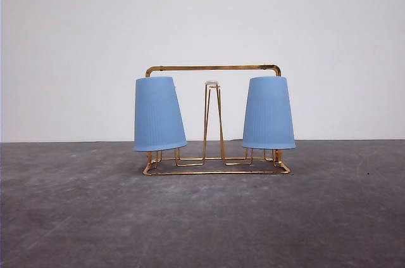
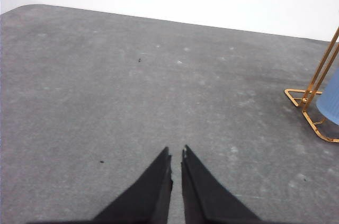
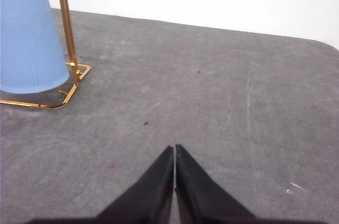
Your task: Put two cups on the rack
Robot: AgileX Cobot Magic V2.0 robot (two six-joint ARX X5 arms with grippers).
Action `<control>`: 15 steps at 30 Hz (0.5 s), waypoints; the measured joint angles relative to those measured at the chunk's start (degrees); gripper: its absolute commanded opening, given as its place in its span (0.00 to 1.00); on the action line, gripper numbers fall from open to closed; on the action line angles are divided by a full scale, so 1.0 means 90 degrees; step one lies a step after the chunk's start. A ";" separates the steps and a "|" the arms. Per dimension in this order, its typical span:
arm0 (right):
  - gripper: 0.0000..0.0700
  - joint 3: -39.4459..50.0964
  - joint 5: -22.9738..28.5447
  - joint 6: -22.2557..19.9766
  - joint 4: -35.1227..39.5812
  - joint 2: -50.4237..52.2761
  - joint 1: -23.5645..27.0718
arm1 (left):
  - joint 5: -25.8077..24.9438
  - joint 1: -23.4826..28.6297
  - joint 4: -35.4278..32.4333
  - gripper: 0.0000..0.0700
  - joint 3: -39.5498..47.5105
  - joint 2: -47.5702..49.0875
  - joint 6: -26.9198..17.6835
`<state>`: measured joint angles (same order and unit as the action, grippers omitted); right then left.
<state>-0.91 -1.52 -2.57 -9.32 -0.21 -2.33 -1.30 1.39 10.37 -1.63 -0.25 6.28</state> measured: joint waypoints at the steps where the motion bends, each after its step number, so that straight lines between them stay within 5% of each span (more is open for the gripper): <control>1: 0.00 0.0000 0.0000 0.0000 0.0000 0.0000 0.0000 | 0.0000 0.0000 0.0002 0.02 0.0000 0.0000 0.0000; 15: 0.00 0.0000 0.0000 0.0000 0.0000 0.0000 0.0000 | 0.0000 0.0000 0.0002 0.02 0.0000 0.0000 0.0000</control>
<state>-0.91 -1.52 -2.57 -9.32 -0.21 -2.33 -1.30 1.39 10.39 -1.63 -0.25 6.28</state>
